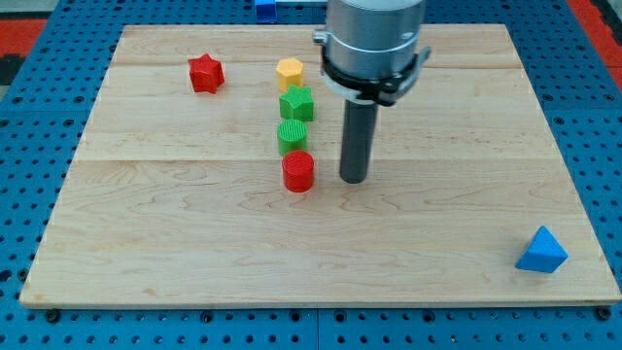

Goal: Push the blue triangle closer to the red circle

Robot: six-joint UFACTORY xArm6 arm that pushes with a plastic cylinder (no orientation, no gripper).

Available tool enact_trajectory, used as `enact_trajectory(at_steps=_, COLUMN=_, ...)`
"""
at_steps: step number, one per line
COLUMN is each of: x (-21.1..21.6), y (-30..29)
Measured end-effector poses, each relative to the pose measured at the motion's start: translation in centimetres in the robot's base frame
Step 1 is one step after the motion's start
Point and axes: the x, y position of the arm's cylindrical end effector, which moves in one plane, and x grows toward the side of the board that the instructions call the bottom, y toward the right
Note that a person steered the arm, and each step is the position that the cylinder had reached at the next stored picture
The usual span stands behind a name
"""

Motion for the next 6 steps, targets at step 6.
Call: enact_trajectory(at_steps=6, x=12.1, y=27.2)
